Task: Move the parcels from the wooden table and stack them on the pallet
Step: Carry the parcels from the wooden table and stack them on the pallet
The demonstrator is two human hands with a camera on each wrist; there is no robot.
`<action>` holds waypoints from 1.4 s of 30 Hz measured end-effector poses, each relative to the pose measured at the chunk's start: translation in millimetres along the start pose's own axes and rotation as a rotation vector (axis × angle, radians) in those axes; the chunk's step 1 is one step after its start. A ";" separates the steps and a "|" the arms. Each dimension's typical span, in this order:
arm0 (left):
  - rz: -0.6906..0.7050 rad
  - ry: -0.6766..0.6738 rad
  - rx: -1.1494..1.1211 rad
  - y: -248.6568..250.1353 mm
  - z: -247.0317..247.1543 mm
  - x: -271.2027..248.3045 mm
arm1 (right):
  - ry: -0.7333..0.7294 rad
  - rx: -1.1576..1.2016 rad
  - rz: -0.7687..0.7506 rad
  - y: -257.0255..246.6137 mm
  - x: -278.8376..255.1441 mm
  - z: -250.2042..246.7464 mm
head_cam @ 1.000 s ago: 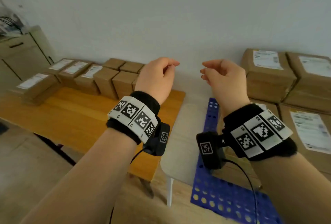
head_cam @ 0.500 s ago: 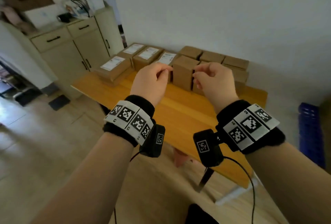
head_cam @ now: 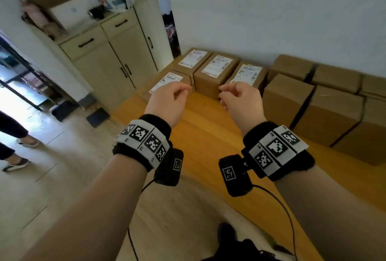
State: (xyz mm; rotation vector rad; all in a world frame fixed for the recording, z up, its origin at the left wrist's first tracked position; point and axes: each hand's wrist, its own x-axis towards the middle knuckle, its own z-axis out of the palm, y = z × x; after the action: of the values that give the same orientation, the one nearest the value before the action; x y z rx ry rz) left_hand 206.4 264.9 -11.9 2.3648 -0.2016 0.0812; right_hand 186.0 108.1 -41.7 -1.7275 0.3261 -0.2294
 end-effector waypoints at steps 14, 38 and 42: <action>-0.076 -0.254 0.072 -149.6 -30.7 178.8 | 0.037 -0.170 0.295 23.7 107.7 168.4; 0.052 -0.506 -0.044 -195.0 -22.0 193.6 | 0.306 -0.072 0.444 36.5 80.8 219.9; 0.100 -0.450 -0.126 -159.3 -18.7 157.1 | 0.369 0.013 0.369 22.2 45.8 181.2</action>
State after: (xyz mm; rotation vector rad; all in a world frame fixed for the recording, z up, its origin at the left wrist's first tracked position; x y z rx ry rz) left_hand 388.2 371.6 -89.3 2.2167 -0.5239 -0.4076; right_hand 287.1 256.6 -97.5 -1.5737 0.9019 -0.2774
